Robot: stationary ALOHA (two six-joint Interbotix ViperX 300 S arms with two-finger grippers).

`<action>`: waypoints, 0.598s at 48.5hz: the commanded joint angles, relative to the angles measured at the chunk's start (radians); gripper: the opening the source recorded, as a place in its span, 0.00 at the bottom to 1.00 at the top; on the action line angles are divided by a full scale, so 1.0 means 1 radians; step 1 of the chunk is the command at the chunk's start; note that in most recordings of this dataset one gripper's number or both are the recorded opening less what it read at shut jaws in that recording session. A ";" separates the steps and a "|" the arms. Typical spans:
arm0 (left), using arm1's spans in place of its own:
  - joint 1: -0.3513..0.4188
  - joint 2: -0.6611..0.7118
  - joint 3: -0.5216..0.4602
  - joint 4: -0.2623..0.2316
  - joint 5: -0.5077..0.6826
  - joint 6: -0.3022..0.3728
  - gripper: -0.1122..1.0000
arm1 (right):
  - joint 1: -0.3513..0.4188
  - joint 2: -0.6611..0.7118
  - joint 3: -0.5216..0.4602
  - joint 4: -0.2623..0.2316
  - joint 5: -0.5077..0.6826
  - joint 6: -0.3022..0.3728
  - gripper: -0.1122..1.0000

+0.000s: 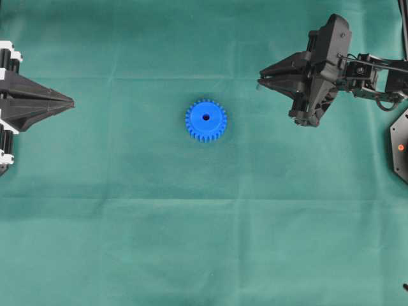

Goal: Insert the shaft placed at a random location into the center hole of the medium gear at another random location.
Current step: 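Lift the grasped shaft with the right gripper, then carry the shaft left over the blue gear's center hole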

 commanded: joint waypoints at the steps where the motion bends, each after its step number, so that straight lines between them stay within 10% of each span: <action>1: 0.003 0.008 -0.021 0.002 -0.005 -0.002 0.10 | 0.003 -0.005 -0.028 0.002 0.003 0.009 0.22; 29: 0.003 0.006 -0.021 0.002 -0.006 -0.002 0.10 | 0.098 0.135 -0.163 0.008 -0.015 0.017 0.22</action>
